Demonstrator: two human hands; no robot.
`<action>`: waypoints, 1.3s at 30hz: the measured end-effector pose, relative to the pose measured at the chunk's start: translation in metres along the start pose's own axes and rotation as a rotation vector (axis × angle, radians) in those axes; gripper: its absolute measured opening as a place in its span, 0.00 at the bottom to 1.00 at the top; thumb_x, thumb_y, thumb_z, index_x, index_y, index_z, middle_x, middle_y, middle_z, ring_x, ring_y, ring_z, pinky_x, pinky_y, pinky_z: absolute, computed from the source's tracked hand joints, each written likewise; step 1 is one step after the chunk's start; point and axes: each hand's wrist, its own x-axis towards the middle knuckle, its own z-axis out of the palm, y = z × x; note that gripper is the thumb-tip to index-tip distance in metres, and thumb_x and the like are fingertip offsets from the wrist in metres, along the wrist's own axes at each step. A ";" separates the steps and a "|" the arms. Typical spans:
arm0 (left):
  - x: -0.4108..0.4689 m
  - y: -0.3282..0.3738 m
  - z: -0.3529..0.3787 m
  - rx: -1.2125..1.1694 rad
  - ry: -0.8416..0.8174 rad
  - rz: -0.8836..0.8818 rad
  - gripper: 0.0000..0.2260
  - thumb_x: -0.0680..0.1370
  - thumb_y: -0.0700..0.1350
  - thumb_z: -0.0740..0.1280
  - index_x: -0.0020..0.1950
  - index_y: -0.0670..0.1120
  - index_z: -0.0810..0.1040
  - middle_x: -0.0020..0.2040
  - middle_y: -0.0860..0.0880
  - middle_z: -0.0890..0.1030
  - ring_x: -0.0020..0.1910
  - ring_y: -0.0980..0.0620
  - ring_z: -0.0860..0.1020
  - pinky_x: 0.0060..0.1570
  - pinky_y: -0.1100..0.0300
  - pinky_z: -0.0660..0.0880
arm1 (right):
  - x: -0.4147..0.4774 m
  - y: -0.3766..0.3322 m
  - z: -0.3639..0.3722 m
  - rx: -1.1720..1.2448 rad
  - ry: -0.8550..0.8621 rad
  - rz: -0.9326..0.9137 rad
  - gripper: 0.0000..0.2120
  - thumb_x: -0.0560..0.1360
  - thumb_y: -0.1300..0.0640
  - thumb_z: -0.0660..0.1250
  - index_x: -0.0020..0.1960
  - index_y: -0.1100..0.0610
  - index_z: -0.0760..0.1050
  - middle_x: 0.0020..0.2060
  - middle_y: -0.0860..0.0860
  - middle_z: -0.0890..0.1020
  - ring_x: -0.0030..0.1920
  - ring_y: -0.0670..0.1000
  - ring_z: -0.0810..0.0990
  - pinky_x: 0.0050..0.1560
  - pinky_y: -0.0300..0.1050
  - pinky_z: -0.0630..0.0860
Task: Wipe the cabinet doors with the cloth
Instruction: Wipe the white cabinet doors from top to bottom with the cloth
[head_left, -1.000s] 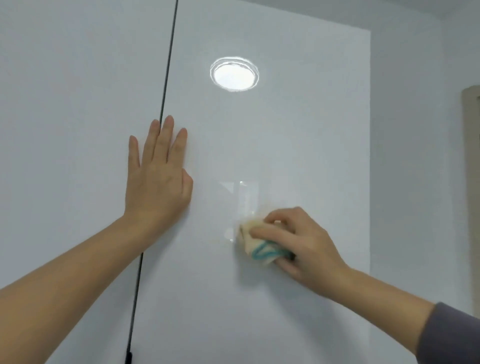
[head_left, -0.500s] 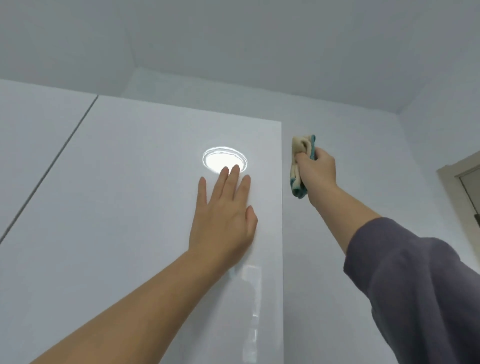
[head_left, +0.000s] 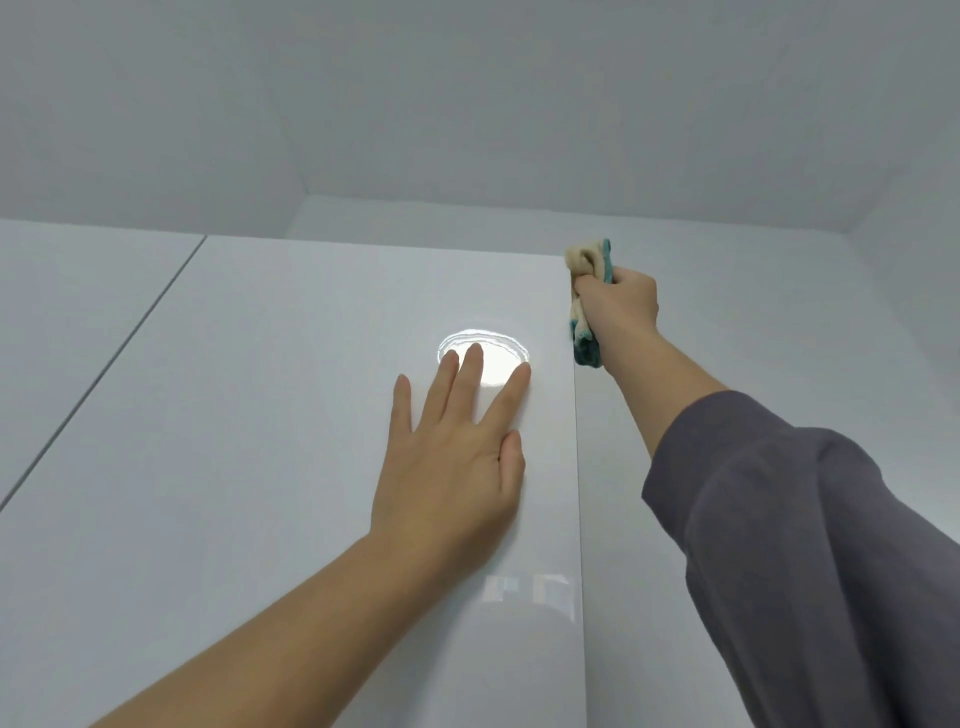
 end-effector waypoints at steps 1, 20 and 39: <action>0.001 0.000 0.000 -0.002 0.002 0.001 0.29 0.75 0.54 0.34 0.79 0.61 0.42 0.81 0.51 0.43 0.79 0.52 0.39 0.76 0.45 0.37 | 0.000 -0.001 0.000 -0.017 0.005 -0.007 0.15 0.75 0.60 0.64 0.31 0.54 0.64 0.27 0.48 0.70 0.26 0.47 0.68 0.28 0.37 0.65; 0.002 -0.003 0.000 -0.016 -0.005 0.029 0.31 0.76 0.54 0.36 0.79 0.57 0.52 0.80 0.45 0.49 0.79 0.46 0.45 0.74 0.40 0.41 | -0.083 0.014 -0.017 -0.182 0.025 0.009 0.08 0.73 0.63 0.59 0.36 0.57 0.65 0.30 0.52 0.66 0.31 0.51 0.65 0.32 0.42 0.65; -0.145 0.009 0.000 -0.043 0.046 0.088 0.24 0.79 0.44 0.55 0.77 0.46 0.64 0.78 0.42 0.61 0.78 0.43 0.58 0.72 0.35 0.55 | -0.292 0.070 -0.064 -0.150 0.052 -0.041 0.17 0.80 0.62 0.61 0.34 0.48 0.67 0.37 0.48 0.68 0.30 0.41 0.67 0.33 0.30 0.66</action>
